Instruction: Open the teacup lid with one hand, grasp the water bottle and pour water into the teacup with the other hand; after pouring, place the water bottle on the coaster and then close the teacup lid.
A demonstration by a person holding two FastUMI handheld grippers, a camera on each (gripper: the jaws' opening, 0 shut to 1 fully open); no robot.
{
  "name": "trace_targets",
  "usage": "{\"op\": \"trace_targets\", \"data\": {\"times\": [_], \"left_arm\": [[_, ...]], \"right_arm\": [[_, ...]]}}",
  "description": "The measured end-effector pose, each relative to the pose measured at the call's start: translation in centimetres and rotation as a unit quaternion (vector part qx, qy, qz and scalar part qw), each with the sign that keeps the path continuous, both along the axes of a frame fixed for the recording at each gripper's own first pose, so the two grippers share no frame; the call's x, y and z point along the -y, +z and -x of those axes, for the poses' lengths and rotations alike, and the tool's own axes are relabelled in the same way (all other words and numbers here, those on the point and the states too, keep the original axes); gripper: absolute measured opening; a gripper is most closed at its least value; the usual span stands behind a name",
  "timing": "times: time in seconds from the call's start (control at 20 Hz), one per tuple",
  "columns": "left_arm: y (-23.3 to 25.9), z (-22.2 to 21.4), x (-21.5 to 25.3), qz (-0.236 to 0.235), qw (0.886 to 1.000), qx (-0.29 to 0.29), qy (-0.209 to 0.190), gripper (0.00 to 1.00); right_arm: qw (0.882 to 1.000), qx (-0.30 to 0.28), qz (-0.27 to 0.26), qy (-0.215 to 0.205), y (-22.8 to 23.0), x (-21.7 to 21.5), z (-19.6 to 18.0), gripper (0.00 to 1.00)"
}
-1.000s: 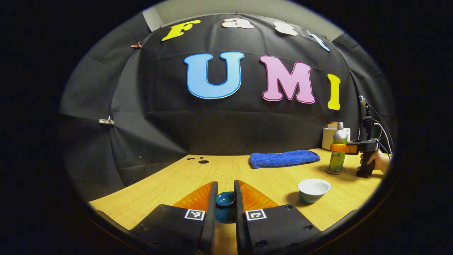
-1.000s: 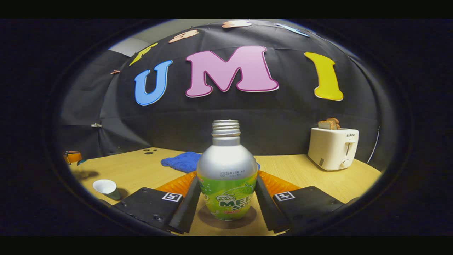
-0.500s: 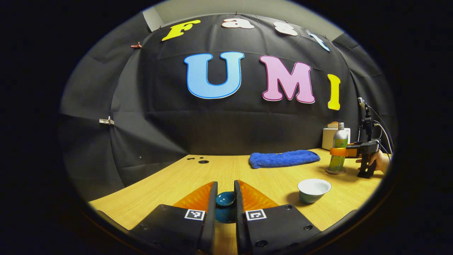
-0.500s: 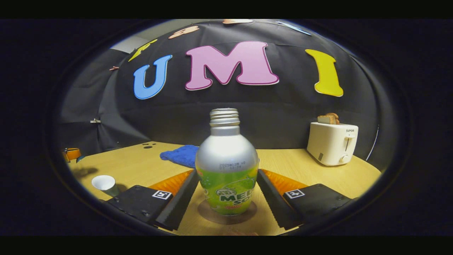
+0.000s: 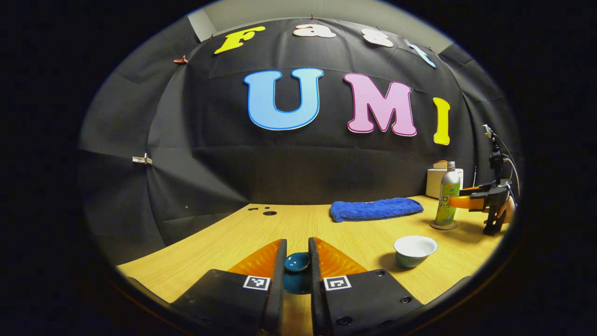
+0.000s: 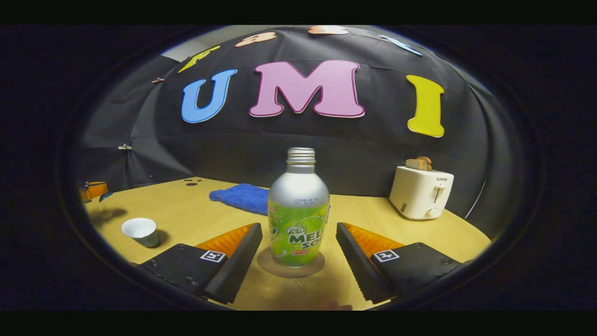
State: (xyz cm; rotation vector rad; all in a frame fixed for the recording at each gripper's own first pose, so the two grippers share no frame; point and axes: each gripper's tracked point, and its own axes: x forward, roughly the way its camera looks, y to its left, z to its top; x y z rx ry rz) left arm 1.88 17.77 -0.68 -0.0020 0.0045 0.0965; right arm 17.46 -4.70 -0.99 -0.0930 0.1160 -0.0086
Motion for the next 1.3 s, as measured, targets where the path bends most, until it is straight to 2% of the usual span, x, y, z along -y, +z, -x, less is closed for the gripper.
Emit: {"op": "trace_targets", "data": {"times": [0.25, 0.45, 0.55, 0.6, 0.75, 0.95, 1.0, 1.05, 1.1, 1.3], "left_arm": [[0.1, 0.1, 0.5, -0.001, 1.0, 0.001, -0.012, 0.28], [0.7, 0.3, 2.7, -0.001, 0.999, 0.004, -0.034, 0.28], [2.5, 0.5, 4.8, -0.002, 0.999, 0.018, -0.05, 0.28], [3.4, 0.4, 5.8, -0.006, 0.998, 0.023, -0.059, 0.3], [4.1, -0.3, 9.2, -0.018, 0.996, 0.018, -0.09, 0.27], [2.7, -1.9, 12.9, -0.042, 0.992, -0.002, -0.116, 0.27], [2.1, -2.3, 13.9, -0.051, 0.991, -0.009, -0.122, 0.31], [1.8, -2.6, 14.9, -0.054, 0.99, -0.014, -0.132, 0.28], [1.6, -2.9, 15.9, -0.06, 0.988, -0.017, -0.139, 0.3], [1.0, -4.0, 17.7, -0.095, 0.985, -0.027, -0.142, 0.28]], "right_arm": [[1.0, 0.014, 0.004, 0.005, 1.1, -0.6, 4.6, 0.98], [0.999, 0.036, -0.014, 0.013, 2.9, -1.3, 7.9, 0.98], [0.998, 0.045, -0.03, 0.019, 3.7, -1.8, 8.9, 0.98], [0.998, 0.046, -0.034, 0.023, 3.8, -2.0, 9.3, 0.98], [0.999, 0.039, -0.03, 0.013, 3.0, -1.3, 10.0, 0.98], [0.999, 0.029, -0.031, 0.001, 1.0, -0.6, 10.2, 0.98], [0.999, 0.023, -0.03, -0.002, 0.5, -0.4, 10.2, 0.98], [0.999, 0.017, -0.027, -0.011, 0.0, 0.1, 10.2, 0.98], [0.999, 0.012, -0.024, -0.021, -0.3, 0.7, 10.3, 0.98], [0.998, 0.023, -0.047, -0.024, 0.1, 1.0, 10.3, 0.98]]}}
